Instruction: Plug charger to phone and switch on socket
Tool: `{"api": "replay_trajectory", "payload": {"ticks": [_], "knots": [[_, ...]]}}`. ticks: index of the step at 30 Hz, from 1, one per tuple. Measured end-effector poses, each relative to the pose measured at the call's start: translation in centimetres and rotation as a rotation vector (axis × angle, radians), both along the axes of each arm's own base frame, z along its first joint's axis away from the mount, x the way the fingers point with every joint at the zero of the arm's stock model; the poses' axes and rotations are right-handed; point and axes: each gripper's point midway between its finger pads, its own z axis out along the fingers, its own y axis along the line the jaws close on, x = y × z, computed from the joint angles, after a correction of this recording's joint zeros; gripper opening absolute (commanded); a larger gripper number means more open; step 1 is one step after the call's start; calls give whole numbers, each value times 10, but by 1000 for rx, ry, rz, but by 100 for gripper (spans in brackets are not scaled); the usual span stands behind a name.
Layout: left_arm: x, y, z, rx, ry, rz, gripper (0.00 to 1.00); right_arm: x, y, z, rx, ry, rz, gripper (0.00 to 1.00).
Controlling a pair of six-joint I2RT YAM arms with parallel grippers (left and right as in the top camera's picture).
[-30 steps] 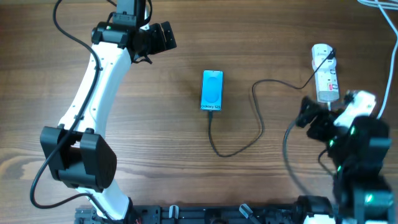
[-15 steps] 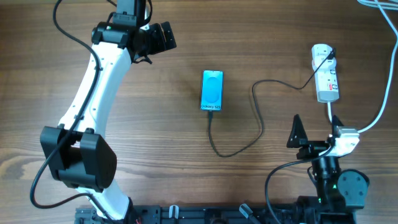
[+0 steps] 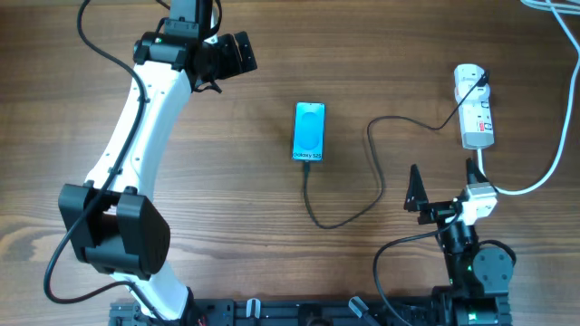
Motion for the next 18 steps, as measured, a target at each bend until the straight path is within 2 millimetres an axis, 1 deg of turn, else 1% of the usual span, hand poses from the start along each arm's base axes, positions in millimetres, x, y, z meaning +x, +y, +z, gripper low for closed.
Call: {"api": "replay_trajectory", "payload": {"ticks": [1,3,4,18], "knots": [[0,0,0,0,0,0,100,0,0,-2,-13,7,0,100],[0,0,0,0,0,0,100,0,0,-14,-36,53,-1,100],[0,0,0,0,0,0,100,0,0,-17,-44,63,-1,100],[0,0,0,0,0,0,100,0,0,-17,-60,62,-1,100]]}}
